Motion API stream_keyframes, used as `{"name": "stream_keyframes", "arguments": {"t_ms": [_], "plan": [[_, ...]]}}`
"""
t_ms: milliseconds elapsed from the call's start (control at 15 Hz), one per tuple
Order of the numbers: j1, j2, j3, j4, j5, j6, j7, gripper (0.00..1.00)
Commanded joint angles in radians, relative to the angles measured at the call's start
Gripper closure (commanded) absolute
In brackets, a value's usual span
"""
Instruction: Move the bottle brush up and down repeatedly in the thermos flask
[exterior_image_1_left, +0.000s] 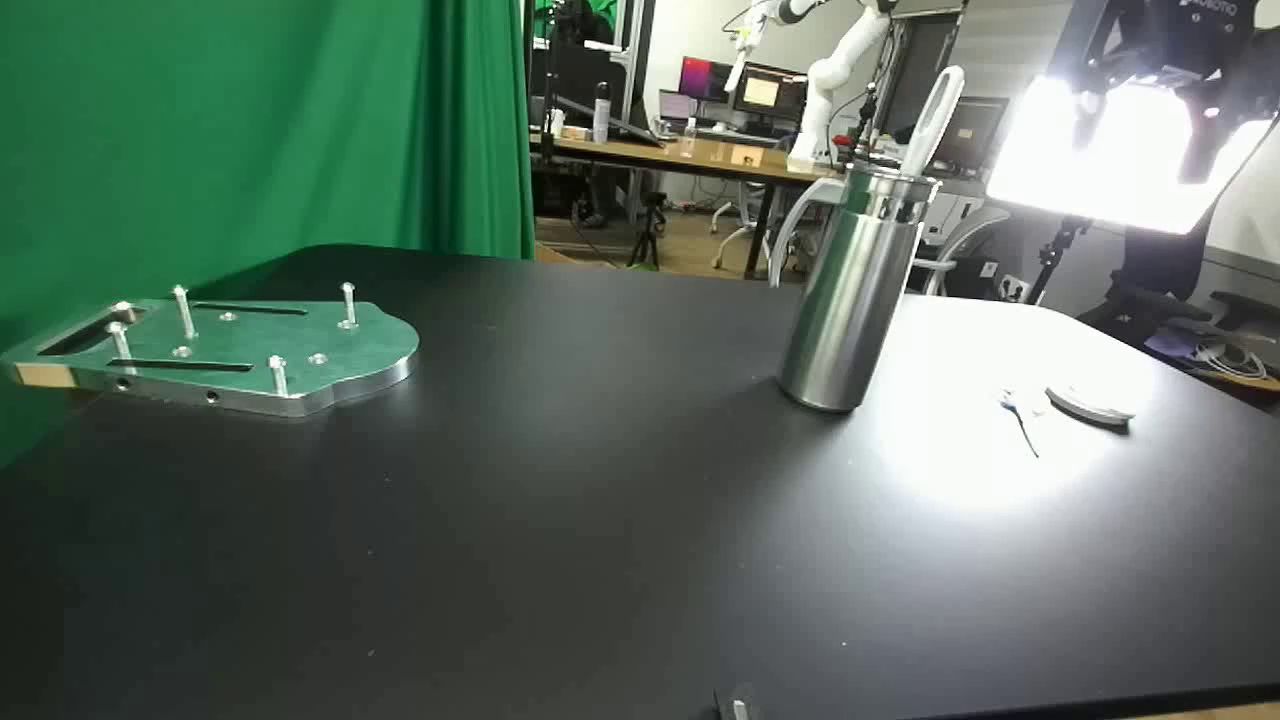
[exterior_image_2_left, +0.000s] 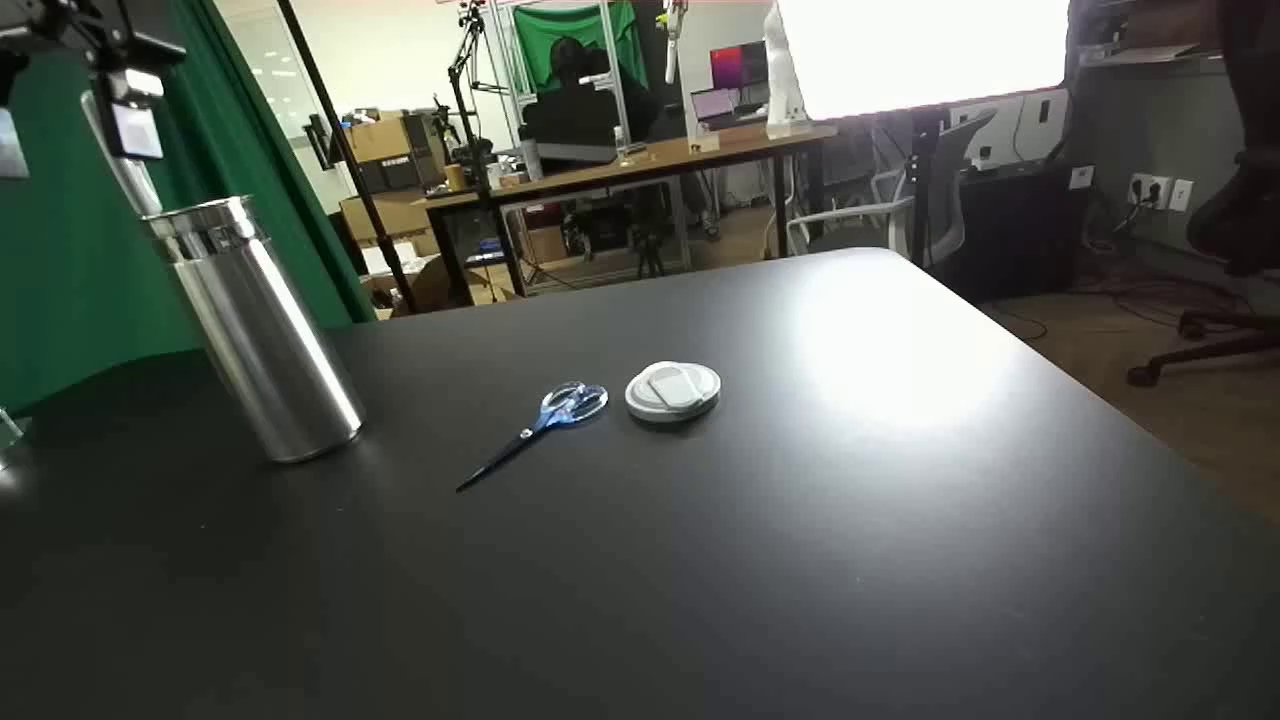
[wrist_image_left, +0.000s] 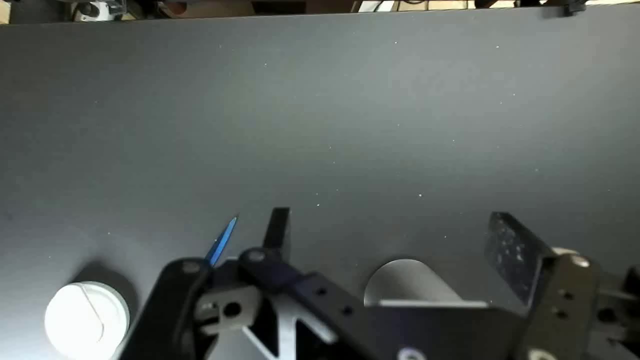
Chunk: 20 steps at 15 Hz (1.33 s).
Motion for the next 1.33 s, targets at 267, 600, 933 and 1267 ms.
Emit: {"name": "stream_keyframes", "arguments": {"t_ms": [267, 600, 933, 1267], "plan": [[-0.005, 0.001, 0.005, 0.001, 0.001, 0.003, -0.001, 0.0], [-0.005, 0.001, 0.005, 0.001, 0.001, 0.003, -0.001, 0.0], [-0.005, 0.001, 0.005, 0.001, 0.001, 0.003, -0.001, 0.0], [0.018, -0.016, 0.029, 0.037, 0.024, -0.011, -0.002, 0.0]]}}
